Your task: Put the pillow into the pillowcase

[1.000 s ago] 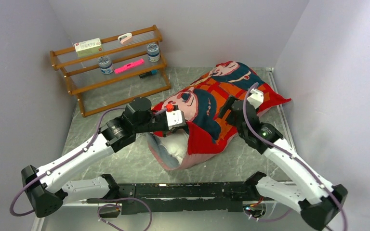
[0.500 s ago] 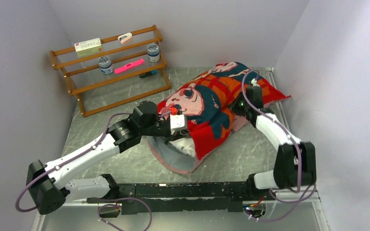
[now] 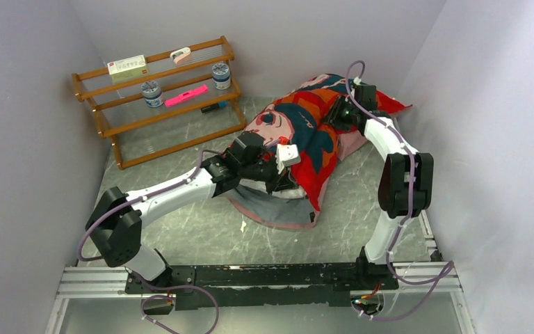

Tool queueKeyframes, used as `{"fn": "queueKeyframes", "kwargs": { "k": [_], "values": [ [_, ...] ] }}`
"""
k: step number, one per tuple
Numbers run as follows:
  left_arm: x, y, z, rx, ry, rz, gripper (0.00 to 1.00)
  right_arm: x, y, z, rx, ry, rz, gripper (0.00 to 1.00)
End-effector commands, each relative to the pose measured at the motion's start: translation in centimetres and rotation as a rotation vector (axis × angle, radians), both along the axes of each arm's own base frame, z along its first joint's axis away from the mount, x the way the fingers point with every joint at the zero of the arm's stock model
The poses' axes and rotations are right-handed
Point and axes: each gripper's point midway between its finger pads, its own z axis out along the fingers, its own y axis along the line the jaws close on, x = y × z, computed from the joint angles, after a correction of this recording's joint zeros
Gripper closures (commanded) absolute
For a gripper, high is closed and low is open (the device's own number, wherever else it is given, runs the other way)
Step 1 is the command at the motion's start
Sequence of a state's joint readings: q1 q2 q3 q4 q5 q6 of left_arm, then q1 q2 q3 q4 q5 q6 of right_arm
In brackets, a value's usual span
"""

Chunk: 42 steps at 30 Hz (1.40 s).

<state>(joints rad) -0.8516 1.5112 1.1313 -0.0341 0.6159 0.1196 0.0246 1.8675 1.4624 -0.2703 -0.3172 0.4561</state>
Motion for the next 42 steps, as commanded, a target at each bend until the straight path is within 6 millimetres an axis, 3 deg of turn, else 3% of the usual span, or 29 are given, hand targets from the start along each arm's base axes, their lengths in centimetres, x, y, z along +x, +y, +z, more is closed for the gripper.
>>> {"fn": "queueKeyframes", "kwargs": {
  "k": [1, 4, 6, 9, 12, 17, 21, 23, 28, 31, 34, 38, 39, 40, 42],
  "values": [
    [-0.4, -1.2, 2.5, -0.050, 0.007, -0.051, 0.95, 1.7, -3.6, 3.8, -0.064, -0.093, -0.170, 0.53],
    [0.2, -1.2, 3.1, -0.051, -0.015, -0.024, 0.95, -3.0, -4.3, 4.4, -0.043, -0.014, -0.259, 0.34],
    [0.8, -1.2, 3.9, -0.068, -0.028, 0.008, 0.95, -6.1, -4.2, 5.1, 0.001, 0.003, -0.301, 0.28],
    [1.1, -1.4, 4.4, -0.093, -0.024, 0.028, 0.95, -10.3, -3.3, 6.1, 0.091, -0.003, -0.315, 0.34],
    [0.9, -1.4, 4.7, -0.116, -0.022, 0.021, 0.95, -13.7, -3.3, 6.5, 0.083, 0.017, -0.313, 0.32],
    [0.3, -1.1, 4.6, -0.108, -0.015, -0.001, 0.95, -17.0, -3.5, 6.4, -0.023, 0.021, -0.247, 0.20],
    [-0.3, -0.5, 5.3, -0.114, -0.037, -0.011, 0.95, -19.3, -2.8, 5.9, 0.024, 0.050, -0.274, 0.19],
    [-1.0, 0.3, 5.1, -0.100, -0.054, -0.026, 0.95, -19.5, -2.6, 5.3, 0.079, 0.035, -0.317, 0.20],
    [-3.1, 2.6, 4.9, -0.034, -0.074, -0.080, 0.95, -16.4, -1.4, 3.3, 0.185, -0.076, -0.302, 0.21],
    [-4.9, 4.2, 4.2, 0.002, -0.056, -0.111, 0.95, -13.0, -0.9, 2.7, 0.185, -0.144, -0.258, 0.24],
    [-5.6, 5.4, 2.6, 0.030, -0.053, -0.091, 0.95, -8.7, -0.5, 1.4, 0.139, -0.145, -0.200, 0.34],
    [-5.4, 4.0, 2.0, -0.044, -0.033, -0.081, 0.95, -2.3, 0.1, 0.9, 0.107, -0.156, -0.149, 0.52],
    [-5.1, 3.4, 2.0, -0.059, -0.018, -0.071, 0.95, -0.8, 0.0, 1.3, 0.093, -0.167, -0.140, 0.54],
    [-4.7, 2.7, 2.1, -0.070, -0.001, -0.069, 0.95, 1.4, 0.0, 3.2, 0.077, -0.206, -0.132, 0.54],
    [-4.2, 1.0, 2.4, -0.096, 0.030, -0.094, 0.95, 4.0, -0.3, 4.3, 0.042, -0.201, -0.124, 0.51]
  ]
}}
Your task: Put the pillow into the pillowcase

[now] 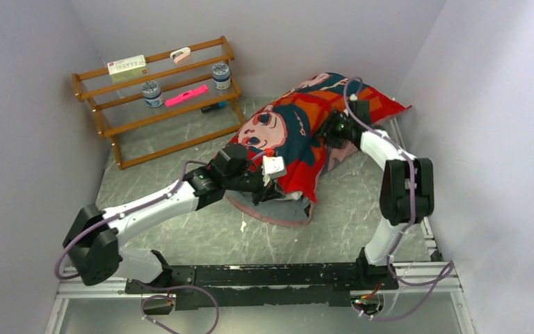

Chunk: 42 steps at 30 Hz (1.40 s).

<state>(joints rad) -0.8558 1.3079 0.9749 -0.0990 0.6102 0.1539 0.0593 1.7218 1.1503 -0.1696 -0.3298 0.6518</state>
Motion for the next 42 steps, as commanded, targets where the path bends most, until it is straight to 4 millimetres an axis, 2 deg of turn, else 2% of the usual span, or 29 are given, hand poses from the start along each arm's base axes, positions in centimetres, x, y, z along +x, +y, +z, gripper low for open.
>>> {"fn": "queueKeyframes", "kwargs": {
  "k": [1, 2, 3, 5, 8, 12, 15, 16, 20, 23, 25, 27, 30, 32, 34, 37, 42],
  "values": [
    [-0.5, -3.7, 2.4, -0.111, 0.067, -0.093, 0.95, 11.2, -2.6, 8.4, -0.130, -0.320, -0.056, 0.47],
    [0.0, -4.3, 2.2, -0.100, 0.076, -0.095, 0.95, 11.8, -2.5, 8.8, -0.137, -0.314, -0.046, 0.42],
    [0.5, -4.8, 2.2, -0.090, 0.079, -0.090, 0.95, 11.4, -2.2, 8.3, -0.146, -0.256, -0.021, 0.36],
    [1.5, -5.4, 1.9, -0.056, 0.106, -0.069, 0.95, 9.3, -1.6, 7.7, -0.204, -0.163, 0.020, 0.28],
    [1.7, -6.1, 2.8, -0.073, 0.138, -0.091, 0.95, 3.9, -0.1, 8.4, -0.287, -0.119, 0.051, 0.18],
    [1.7, -6.4, 3.5, -0.108, 0.169, -0.092, 0.95, -2.7, -0.7, 9.1, -0.258, -0.105, -0.018, 0.11],
    [2.0, -6.3, 3.2, -0.096, 0.180, -0.085, 0.95, -6.1, -2.3, 9.5, -0.267, -0.081, -0.108, 0.11],
    [2.1, -6.3, 3.2, -0.095, 0.183, -0.082, 0.95, -7.4, -2.8, 9.1, -0.281, -0.063, -0.123, 0.12],
    [2.7, -5.9, 3.6, -0.115, 0.191, -0.046, 0.95, -12.2, -2.8, 8.6, -0.247, -0.122, -0.105, 0.19],
    [3.0, -6.0, 4.6, -0.166, 0.200, -0.034, 0.95, -15.4, -1.8, 9.0, -0.165, -0.199, -0.074, 0.30],
    [3.2, -6.2, 5.0, -0.187, 0.209, -0.030, 0.95, -17.5, -0.8, 8.2, -0.109, -0.200, -0.062, 0.33],
    [3.5, -6.5, 5.0, -0.196, 0.218, -0.026, 0.95, -19.5, 0.2, 6.7, -0.074, -0.164, -0.061, 0.34],
    [3.9, -6.7, 5.0, -0.202, 0.229, -0.015, 0.95, -21.4, 1.5, 4.6, -0.017, -0.155, -0.049, 0.39],
    [4.1, -6.9, 5.2, -0.210, 0.232, -0.006, 0.95, -22.3, 2.3, 3.0, 0.015, -0.180, -0.032, 0.49],
    [4.3, -7.0, 5.4, -0.220, 0.234, 0.000, 0.95, -22.5, 2.8, 2.8, 0.045, -0.237, -0.024, 0.55],
    [4.6, -7.2, 5.5, -0.228, 0.243, 0.011, 0.95, -22.7, 2.9, 1.1, 0.034, -0.247, -0.023, 0.55],
    [5.4, -7.4, 5.3, -0.219, 0.242, 0.028, 0.95, -23.5, 3.8, -1.6, 0.030, -0.225, -0.004, 0.47]
  ]
}}
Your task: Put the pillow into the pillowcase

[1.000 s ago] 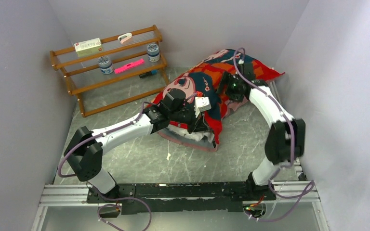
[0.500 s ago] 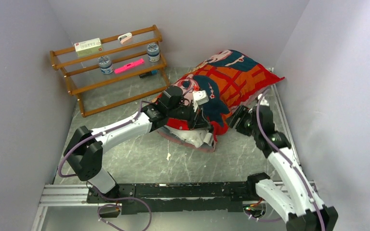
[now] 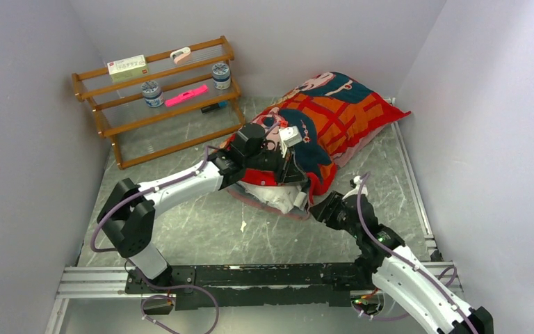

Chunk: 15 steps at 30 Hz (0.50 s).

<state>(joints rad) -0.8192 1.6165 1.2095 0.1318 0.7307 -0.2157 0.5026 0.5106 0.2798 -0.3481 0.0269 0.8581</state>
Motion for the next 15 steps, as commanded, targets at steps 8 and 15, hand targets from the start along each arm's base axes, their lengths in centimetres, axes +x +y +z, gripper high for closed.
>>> {"fn": "queueKeyframes", "kwargs": {
  "k": [8, 15],
  "values": [
    [1.7, -0.8, 2.6, -0.073, -0.029, 0.026, 0.95, 1.4, 2.6, -0.4, 0.118, -0.121, -0.021, 0.56],
    [2.2, -0.9, 2.3, -0.070, -0.028, 0.031, 0.95, 0.2, 4.3, -1.8, 0.088, -0.113, -0.004, 0.47]
  ]
}}
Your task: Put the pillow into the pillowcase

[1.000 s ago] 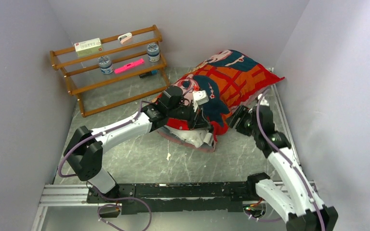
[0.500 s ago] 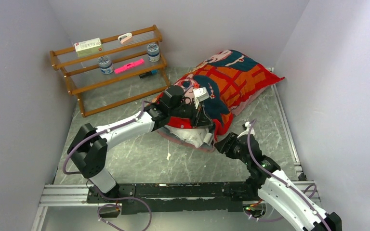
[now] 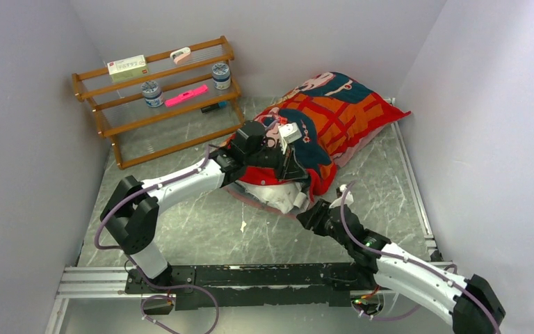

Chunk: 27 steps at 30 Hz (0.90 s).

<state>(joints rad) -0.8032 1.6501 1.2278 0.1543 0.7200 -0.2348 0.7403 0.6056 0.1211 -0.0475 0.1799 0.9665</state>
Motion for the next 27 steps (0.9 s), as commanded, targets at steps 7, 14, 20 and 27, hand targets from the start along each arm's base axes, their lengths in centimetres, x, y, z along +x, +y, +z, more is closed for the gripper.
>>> {"fn": "queueKeyframes", "kwargs": {
  "k": [7, 14, 20, 27],
  "values": [
    [0.8, -0.3, 2.3, -0.063, -0.040, 0.001, 0.95, 1.9, 0.7, 0.4, -0.041, -0.048, -0.124, 0.52],
    [1.0, 0.0, 2.3, -0.065, -0.041, 0.001, 0.95, 2.2, 0.6, -0.1, -0.038, -0.052, -0.185, 0.60],
    [1.0, 0.2, 2.1, -0.067, -0.039, 0.005, 0.95, 2.7, 0.0, 0.1, -0.013, -0.051, -0.259, 0.70],
    [0.7, 0.2, 2.2, -0.074, -0.036, -0.008, 0.95, 3.3, 0.1, 0.4, -0.022, -0.049, -0.290, 0.77]
  ]
}}
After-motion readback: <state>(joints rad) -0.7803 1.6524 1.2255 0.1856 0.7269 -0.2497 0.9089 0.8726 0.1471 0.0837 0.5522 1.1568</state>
